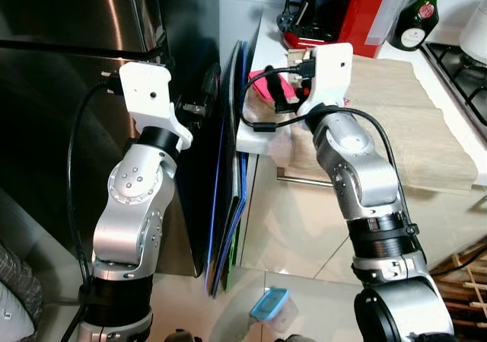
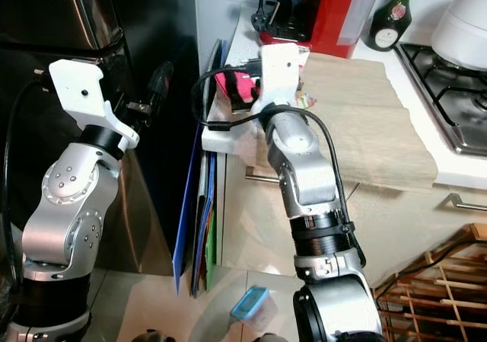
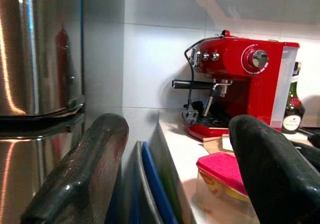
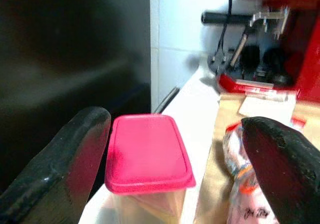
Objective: Restocking fridge
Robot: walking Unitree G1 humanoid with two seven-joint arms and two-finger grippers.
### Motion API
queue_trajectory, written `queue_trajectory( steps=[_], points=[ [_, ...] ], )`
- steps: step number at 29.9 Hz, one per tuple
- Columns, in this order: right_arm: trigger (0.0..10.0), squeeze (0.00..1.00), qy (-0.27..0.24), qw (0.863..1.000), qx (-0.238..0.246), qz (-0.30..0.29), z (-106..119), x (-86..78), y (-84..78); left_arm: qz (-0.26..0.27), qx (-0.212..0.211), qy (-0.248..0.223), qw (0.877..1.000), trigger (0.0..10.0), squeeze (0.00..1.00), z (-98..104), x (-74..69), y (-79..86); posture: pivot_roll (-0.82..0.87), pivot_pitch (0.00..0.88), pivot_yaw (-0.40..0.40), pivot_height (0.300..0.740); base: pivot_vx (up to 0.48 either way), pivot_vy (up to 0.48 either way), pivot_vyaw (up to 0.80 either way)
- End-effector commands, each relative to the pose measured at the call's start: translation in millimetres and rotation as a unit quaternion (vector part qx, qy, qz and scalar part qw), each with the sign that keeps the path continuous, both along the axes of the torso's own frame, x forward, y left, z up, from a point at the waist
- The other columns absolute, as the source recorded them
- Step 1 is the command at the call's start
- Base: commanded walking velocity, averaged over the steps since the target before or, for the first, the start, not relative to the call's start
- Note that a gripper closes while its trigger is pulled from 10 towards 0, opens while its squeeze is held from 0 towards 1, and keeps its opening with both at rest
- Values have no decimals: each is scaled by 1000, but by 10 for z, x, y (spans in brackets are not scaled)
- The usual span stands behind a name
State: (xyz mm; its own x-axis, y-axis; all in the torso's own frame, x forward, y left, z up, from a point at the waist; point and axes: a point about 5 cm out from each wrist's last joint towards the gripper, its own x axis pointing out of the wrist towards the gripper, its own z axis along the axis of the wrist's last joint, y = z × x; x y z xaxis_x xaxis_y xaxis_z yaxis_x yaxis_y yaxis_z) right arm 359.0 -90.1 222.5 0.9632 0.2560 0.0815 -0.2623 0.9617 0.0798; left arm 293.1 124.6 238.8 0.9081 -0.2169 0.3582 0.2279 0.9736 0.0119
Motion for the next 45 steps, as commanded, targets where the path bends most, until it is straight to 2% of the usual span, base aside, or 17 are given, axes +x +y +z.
queue_trajectory(
  steps=[1,4,6,14,15,21,28,35,45],
  points=[
    [10000,0,12,1000,23,10,42,36,13,-5,-2,0,1000,10000,0,33,25,-36,21,29,-29,740,0,0,0],
    [10000,0,34,998,48,31,3,51,40,-13,-2,7,1000,10000,0,3,25,-46,24,30,-29,740,0,0,0],
    [10000,0,40,997,53,38,-4,58,51,-34,13,5,999,10000,0,-27,13,-67,26,33,-31,740,0,0,0],
    [10000,0,42,996,50,52,20,54,82,-107,19,14,994,10000,0,-86,-23,-119,30,36,-34,740,0,0,0],
    [10000,0,42,997,42,56,47,36,101,-135,19,21,990,10000,0,-113,-49,-156,29,36,-33,740,0,0,0],
    [10000,0,50,997,32,59,57,36,127,-184,22,28,982,10000,0,-151,-85,-218,23,36,-31,740,0,0,0],
    [10000,0,69,996,18,59,30,51,131,-206,25,31,978,10000,0,-173,-108,-219,25,37,-33,740,0,0,0],
    [10000,0,69,995,1,66,102,13,175,-251,36,36,967,10000,0,-191,-176,-255,27,35,-36,740,0,0,0],
    [10000,0,52,995,-30,77,190,-128,216,-252,38,35,966,10000,0,-191,-170,-244,20,21,-39,740,0,0,0]
  ],
)
